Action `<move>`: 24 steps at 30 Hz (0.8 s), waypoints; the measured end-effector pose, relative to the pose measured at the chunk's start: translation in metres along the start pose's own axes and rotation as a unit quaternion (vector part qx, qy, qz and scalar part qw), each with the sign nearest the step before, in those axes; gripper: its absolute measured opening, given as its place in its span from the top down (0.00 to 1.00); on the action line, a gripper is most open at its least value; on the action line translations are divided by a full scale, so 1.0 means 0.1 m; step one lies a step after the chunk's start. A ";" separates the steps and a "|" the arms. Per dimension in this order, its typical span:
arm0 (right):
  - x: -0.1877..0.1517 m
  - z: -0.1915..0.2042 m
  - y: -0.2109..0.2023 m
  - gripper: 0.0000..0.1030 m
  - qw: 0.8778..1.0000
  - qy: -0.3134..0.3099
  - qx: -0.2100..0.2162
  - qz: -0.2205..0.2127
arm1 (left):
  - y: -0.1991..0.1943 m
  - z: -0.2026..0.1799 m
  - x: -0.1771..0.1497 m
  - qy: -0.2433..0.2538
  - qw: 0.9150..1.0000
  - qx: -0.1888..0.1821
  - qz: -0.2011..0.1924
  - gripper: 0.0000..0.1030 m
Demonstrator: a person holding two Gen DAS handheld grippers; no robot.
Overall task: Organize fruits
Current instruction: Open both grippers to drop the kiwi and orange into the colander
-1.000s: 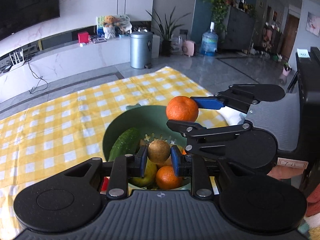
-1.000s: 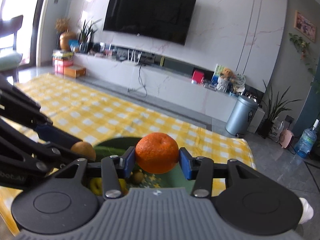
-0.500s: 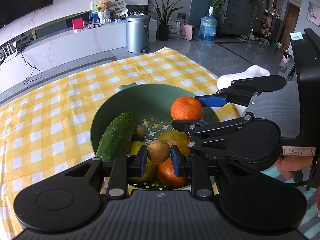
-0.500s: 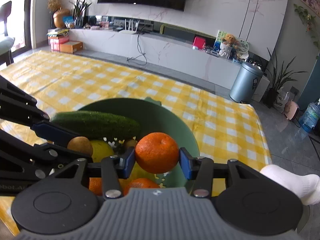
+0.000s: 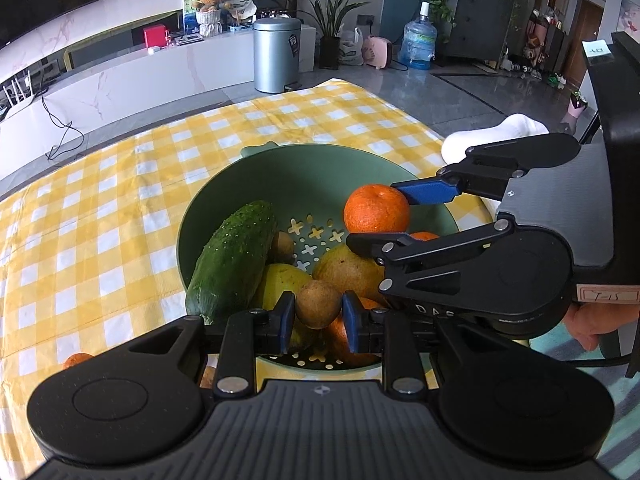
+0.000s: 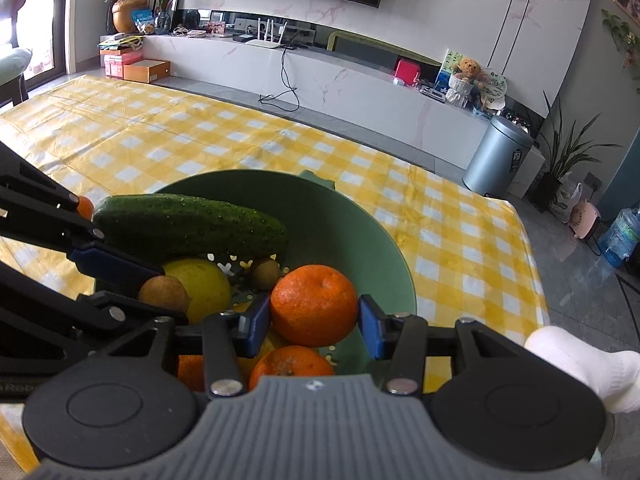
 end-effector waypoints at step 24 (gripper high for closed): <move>0.10 -0.02 -0.21 0.49 0.999 0.010 -0.009 -0.051 | -0.22 0.01 0.02 -0.010 1.000 0.020 -0.018 0.49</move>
Point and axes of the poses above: each gripper's, at about its wrist camera, not at the fingertips, and y roughly the way its jaws point, z to its left, x to its top, the point moved 6 cm from there along y, roughly the way its jaws point, and after that the axes turned 15 degrees about y, right-handed, at the moved point
